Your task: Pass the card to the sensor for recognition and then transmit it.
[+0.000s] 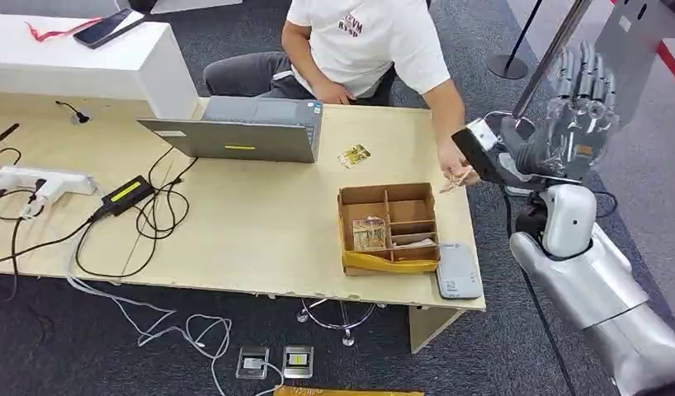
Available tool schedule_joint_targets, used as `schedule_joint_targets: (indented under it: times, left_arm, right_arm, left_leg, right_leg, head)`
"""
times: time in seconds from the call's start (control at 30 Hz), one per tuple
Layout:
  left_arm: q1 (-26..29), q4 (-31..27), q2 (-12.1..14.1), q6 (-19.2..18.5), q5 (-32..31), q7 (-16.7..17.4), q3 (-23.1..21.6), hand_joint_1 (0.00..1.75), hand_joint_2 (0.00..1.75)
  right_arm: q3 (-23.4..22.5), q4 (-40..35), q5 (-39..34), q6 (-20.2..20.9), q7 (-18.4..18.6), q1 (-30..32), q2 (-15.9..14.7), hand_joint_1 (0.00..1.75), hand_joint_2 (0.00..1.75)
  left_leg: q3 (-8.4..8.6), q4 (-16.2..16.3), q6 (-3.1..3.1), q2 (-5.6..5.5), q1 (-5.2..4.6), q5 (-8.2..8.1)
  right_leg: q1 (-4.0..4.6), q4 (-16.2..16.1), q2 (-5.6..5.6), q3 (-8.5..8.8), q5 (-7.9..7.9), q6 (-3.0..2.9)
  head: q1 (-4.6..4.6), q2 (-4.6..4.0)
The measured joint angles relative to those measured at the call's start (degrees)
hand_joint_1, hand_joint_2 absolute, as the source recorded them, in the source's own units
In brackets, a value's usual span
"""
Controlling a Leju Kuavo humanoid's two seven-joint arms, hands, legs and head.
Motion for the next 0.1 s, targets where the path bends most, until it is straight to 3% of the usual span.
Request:
schedule_joint_targets:
  times: [0.1]
  left_arm:
    - [0.35, 0.04, -0.15, 0.00, -1.84, -0.17, 1.09, 0.00, 0.00]
  right_arm:
    - [-6.26, -5.82, 4.28, 0.00, -4.07, 6.07, -1.00, 0.00, 1.75]
  left_leg:
    - [0.05, 0.00, -0.01, -0.02, 0.04, 0.00]
  right_leg:
    - [0.03, 0.00, -0.07, 0.06, 0.00, 0.00]
  head:
    - [0.02, 0.00]
